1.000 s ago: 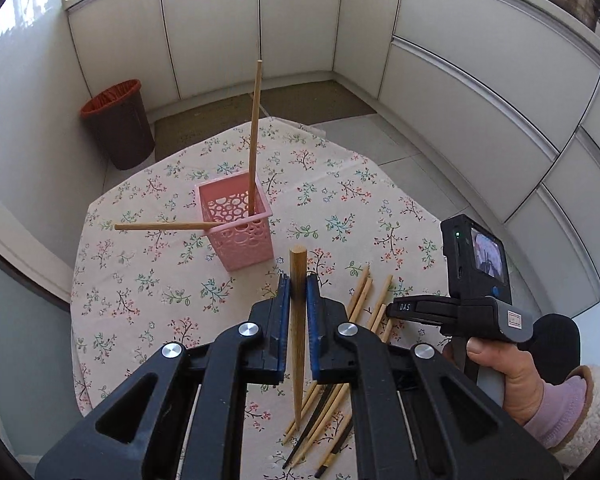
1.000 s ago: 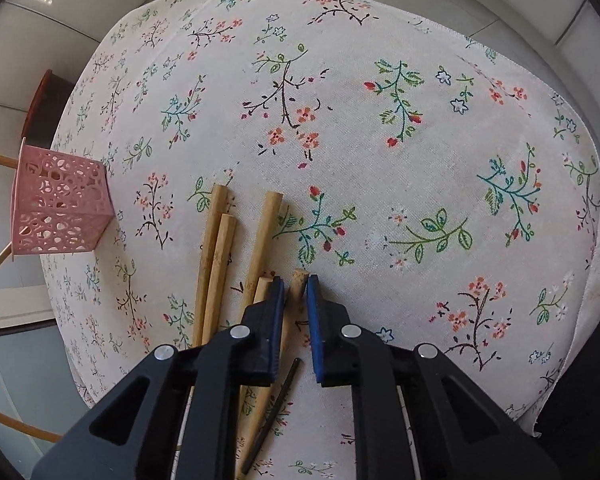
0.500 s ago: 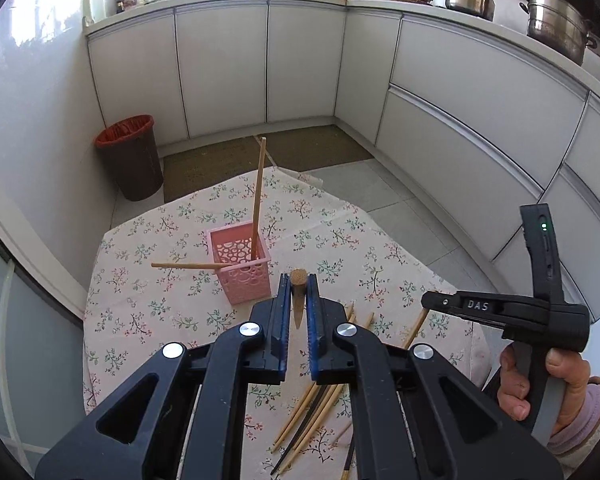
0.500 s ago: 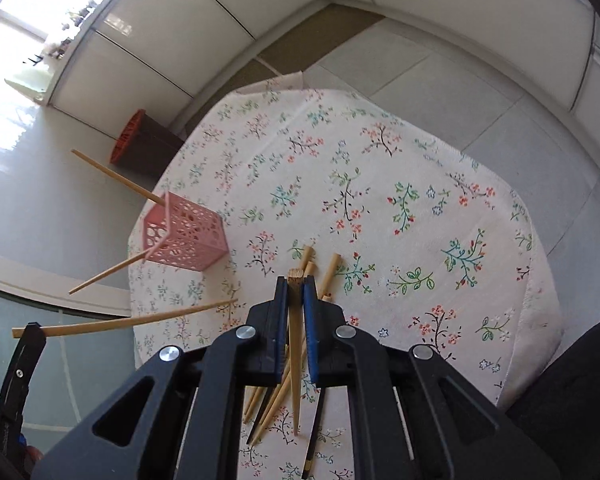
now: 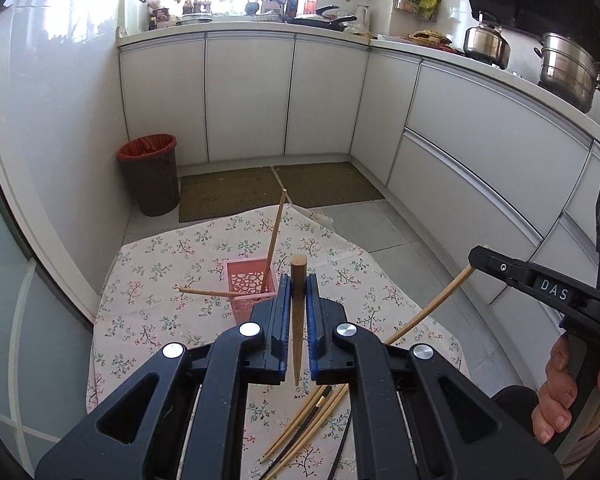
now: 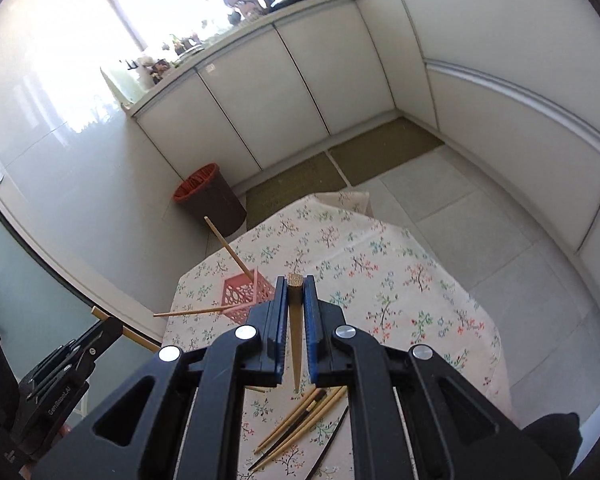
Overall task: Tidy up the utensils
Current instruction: 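Lift both held chopsticks upright and carry them over the pink cup, then open the left tool while the right tool opens, dropping chopsticks into the pink cup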
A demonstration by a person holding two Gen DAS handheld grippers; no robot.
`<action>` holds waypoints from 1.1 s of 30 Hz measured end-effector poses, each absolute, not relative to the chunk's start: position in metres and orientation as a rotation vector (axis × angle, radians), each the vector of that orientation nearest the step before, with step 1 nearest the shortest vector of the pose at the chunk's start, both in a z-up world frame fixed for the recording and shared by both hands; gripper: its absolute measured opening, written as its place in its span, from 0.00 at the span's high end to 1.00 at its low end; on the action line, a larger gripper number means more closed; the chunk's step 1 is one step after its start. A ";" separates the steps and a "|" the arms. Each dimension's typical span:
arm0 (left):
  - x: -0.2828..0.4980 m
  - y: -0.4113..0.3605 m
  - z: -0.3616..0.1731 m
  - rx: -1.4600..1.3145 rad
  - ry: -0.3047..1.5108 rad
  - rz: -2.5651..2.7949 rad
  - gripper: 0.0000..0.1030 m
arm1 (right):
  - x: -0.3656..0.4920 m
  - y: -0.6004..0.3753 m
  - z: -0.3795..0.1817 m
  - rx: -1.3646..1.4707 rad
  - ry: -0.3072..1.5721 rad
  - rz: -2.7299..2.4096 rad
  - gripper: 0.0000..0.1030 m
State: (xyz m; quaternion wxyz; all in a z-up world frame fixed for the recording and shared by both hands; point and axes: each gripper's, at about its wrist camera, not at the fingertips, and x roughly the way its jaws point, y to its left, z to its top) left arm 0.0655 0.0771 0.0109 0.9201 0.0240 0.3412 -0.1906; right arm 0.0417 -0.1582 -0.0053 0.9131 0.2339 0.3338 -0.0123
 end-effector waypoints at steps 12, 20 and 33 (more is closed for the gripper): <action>0.084 0.080 0.056 -0.017 0.598 -0.308 0.94 | 0.064 -0.132 0.064 0.364 0.545 0.071 0.92; 0.115 0.079 0.071 -0.031 0.566 -0.249 0.94 | 0.089 -0.126 0.088 0.325 0.470 0.093 0.92; 0.188 0.081 0.022 -0.066 0.635 -0.165 0.93 | 0.146 -0.110 0.058 0.334 0.496 0.142 0.92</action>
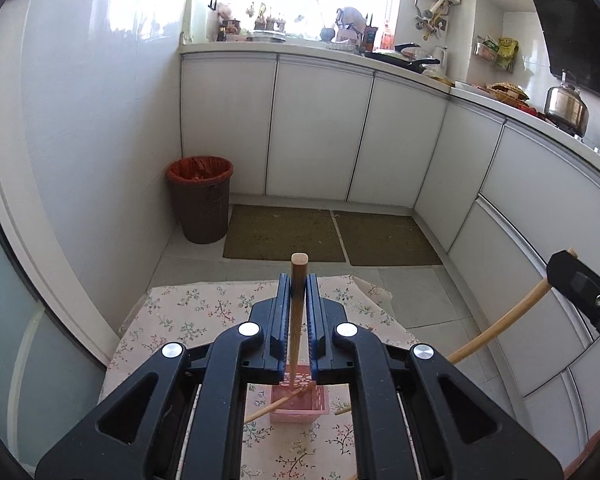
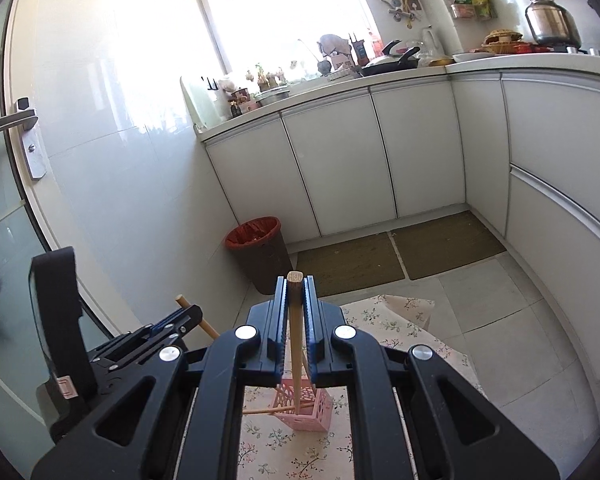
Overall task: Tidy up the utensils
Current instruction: 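Open the left tool while the right tool opens, dropping chopsticks into the pink cup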
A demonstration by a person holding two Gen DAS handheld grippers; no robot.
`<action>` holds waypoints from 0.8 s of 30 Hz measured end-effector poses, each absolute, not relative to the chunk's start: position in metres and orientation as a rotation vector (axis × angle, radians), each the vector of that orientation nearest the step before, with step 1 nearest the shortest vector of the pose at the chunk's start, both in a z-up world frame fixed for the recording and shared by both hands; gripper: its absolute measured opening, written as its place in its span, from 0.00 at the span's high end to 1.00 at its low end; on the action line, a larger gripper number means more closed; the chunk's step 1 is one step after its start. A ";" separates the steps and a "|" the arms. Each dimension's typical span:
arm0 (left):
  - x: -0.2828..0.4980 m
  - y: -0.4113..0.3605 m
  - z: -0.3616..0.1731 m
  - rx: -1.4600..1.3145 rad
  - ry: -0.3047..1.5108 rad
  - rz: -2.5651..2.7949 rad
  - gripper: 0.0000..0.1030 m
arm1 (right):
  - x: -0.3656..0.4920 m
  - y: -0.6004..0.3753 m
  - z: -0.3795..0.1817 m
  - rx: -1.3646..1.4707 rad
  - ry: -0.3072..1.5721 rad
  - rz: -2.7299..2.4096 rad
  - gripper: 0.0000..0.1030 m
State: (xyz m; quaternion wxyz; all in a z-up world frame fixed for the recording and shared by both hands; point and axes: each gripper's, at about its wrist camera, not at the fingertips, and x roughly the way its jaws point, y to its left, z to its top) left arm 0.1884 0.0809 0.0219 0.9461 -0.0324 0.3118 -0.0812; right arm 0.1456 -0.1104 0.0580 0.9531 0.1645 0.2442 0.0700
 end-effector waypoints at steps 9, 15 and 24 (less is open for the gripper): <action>0.180 0.115 0.022 -0.179 0.585 -0.162 0.65 | 0.177 -0.097 0.023 0.319 0.519 0.137 0.92; 0.166 0.127 0.035 -0.195 0.533 -0.128 0.61 | 0.191 -0.088 -0.001 0.298 0.536 0.130 0.92; 0.164 0.128 0.040 -0.171 0.538 -0.081 0.55 | 0.209 -0.086 -0.017 0.303 0.572 0.127 0.84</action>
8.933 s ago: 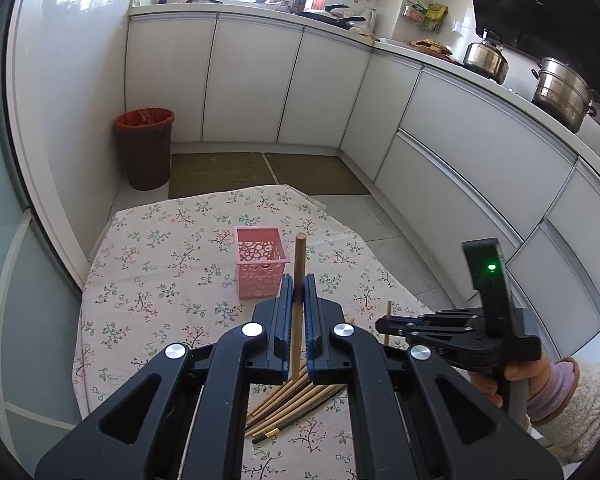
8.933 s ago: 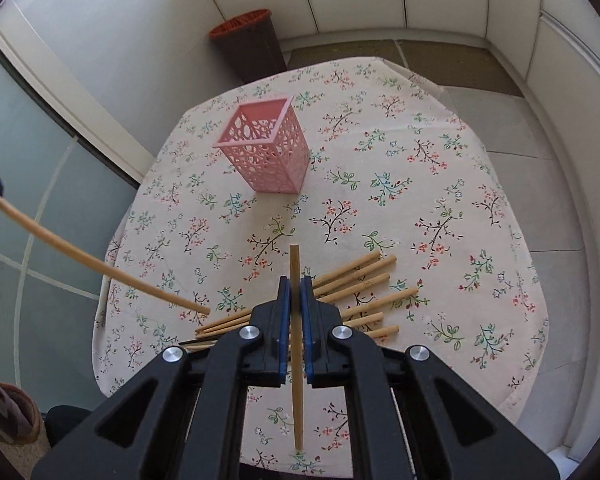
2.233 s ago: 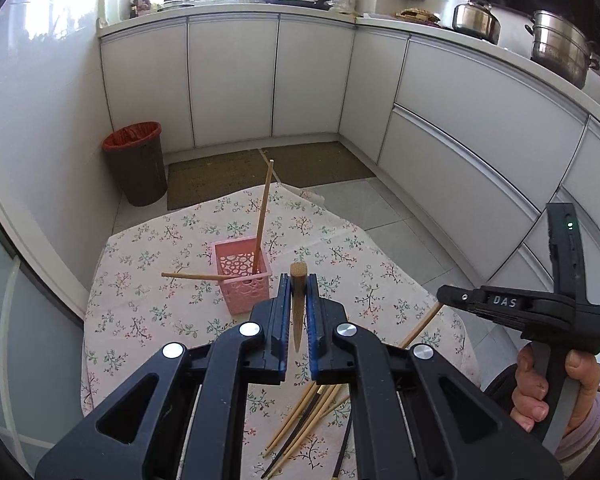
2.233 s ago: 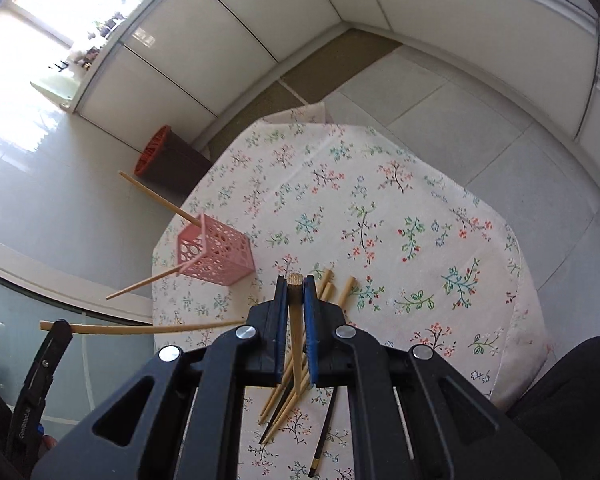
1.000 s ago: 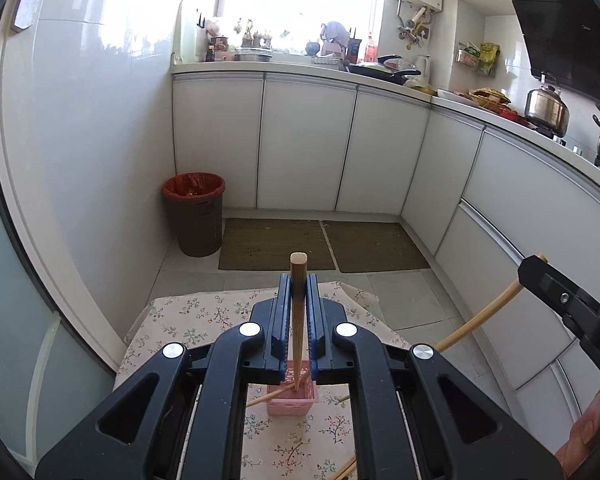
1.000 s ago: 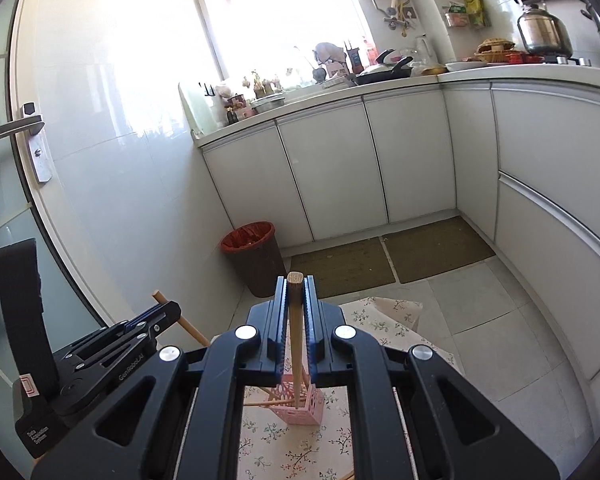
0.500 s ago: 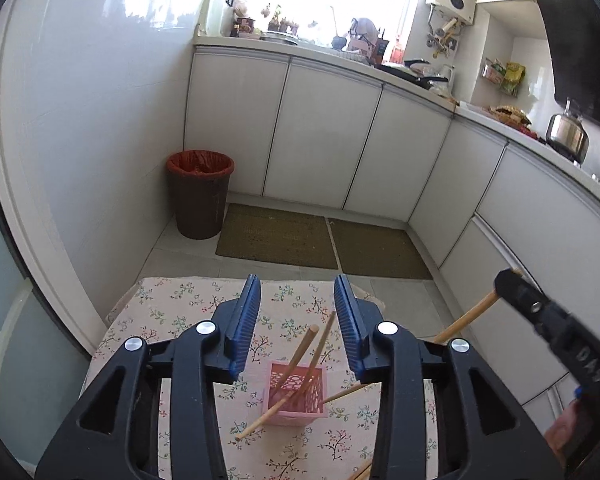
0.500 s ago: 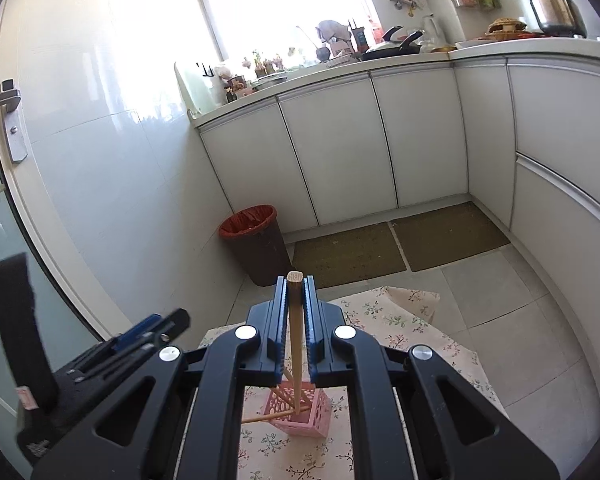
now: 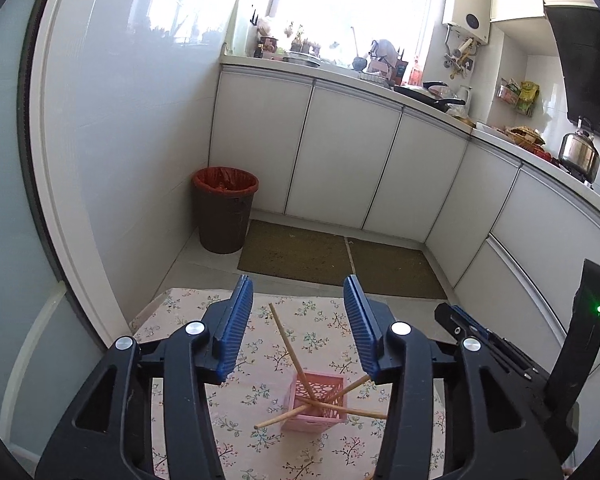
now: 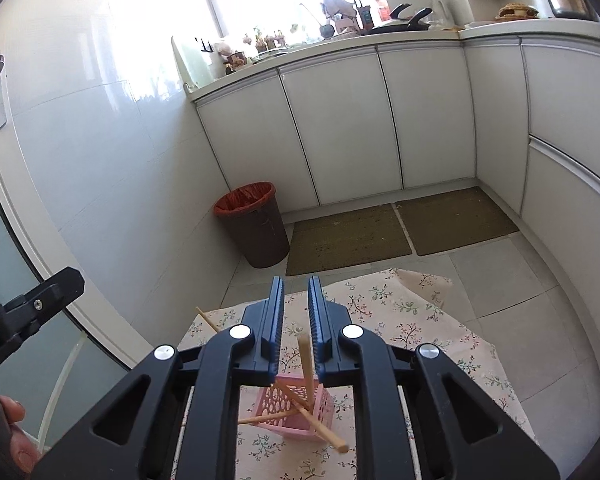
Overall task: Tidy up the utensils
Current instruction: 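Open the left tool while the right tool opens, dropping chopsticks into the pink cup, then move both tools back down to the remaining chopsticks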
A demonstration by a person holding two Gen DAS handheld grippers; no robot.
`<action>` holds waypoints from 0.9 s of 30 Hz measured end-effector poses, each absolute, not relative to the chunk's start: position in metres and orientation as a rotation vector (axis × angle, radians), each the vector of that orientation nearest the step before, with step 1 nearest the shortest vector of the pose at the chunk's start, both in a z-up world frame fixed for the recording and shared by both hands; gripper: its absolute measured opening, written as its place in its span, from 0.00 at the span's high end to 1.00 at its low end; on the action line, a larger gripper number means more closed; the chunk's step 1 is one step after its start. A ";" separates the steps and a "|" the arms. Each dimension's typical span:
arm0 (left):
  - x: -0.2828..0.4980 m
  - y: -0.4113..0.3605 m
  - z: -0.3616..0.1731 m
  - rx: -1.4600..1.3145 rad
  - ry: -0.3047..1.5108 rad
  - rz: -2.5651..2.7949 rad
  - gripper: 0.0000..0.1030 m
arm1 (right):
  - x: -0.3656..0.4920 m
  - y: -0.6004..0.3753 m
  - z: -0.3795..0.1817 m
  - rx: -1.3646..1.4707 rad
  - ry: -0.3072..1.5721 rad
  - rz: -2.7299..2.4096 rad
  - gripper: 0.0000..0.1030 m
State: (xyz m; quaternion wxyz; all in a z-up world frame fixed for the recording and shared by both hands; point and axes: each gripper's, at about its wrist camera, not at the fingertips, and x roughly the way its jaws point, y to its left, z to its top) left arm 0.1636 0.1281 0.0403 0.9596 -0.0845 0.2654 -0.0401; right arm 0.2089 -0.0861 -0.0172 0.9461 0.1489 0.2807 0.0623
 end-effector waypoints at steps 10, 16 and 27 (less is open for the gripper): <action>0.136 0.113 0.047 -0.098 0.490 -0.038 0.34 | 0.152 -0.093 0.016 0.197 0.463 0.013 0.56; 0.121 0.108 0.045 -0.078 0.486 -0.034 0.24 | 0.127 -0.096 0.026 0.175 0.438 -0.016 0.37; 0.102 0.099 0.038 -0.033 0.494 -0.050 0.07 | 0.097 -0.110 0.021 0.226 0.424 -0.078 0.07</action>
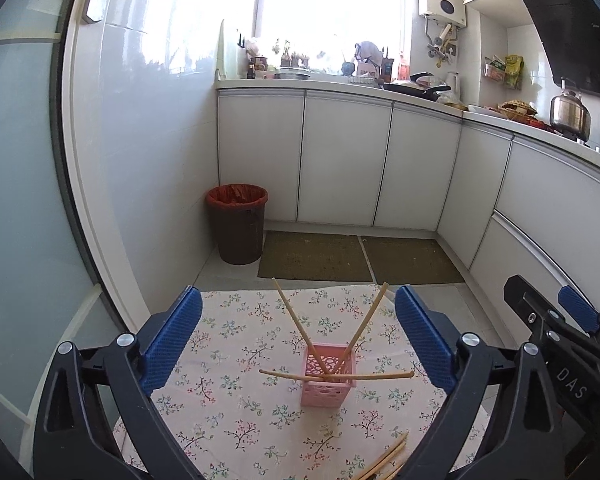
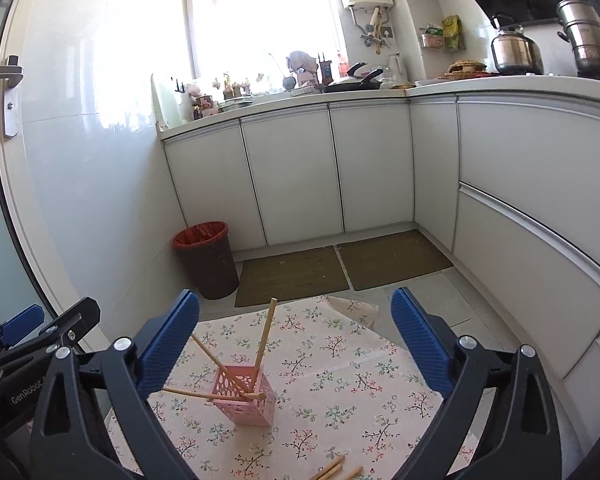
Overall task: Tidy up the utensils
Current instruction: 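Move both tools back down to the remaining chopsticks, then grasp a wooden chopstick with the left tool while the right tool grasps another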
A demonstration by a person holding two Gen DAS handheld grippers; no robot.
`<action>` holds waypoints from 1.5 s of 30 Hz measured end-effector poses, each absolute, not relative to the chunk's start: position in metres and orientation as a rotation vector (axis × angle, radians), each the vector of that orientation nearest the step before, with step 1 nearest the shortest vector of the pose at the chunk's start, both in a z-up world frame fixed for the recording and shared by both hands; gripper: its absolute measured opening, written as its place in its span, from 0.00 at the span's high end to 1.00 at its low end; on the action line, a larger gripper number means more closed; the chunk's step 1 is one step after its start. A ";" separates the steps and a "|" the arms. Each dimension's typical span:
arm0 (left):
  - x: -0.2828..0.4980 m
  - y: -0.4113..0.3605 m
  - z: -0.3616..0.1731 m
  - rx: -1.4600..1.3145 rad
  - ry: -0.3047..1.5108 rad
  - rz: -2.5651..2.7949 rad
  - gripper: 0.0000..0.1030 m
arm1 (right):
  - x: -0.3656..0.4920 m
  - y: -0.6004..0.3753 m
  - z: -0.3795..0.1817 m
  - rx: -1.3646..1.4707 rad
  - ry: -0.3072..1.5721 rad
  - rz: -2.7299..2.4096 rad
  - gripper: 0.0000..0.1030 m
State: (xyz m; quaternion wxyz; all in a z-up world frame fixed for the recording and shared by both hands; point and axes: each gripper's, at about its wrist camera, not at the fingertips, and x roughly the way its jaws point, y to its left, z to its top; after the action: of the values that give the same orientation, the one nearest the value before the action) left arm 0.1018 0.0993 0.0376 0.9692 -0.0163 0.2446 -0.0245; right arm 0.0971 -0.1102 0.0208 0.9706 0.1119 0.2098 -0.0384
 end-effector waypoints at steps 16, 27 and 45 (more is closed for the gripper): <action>0.096 0.056 -0.004 0.108 0.671 -0.210 0.07 | 0.057 -0.167 -0.026 0.364 0.573 -0.180 0.06; 0.118 -0.009 -0.103 0.235 1.089 -0.469 0.07 | 0.015 -0.212 -0.100 0.524 0.806 -0.263 0.07; 0.179 -0.071 -0.232 0.273 1.424 -0.451 0.53 | 0.017 -0.235 -0.190 0.672 1.116 -0.285 0.07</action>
State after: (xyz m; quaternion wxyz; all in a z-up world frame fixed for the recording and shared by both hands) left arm 0.1787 -0.0707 -0.2318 0.7252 0.1238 0.6457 -0.2045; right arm 0.0172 -0.2346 -0.1902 0.7857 0.3117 0.5177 -0.1323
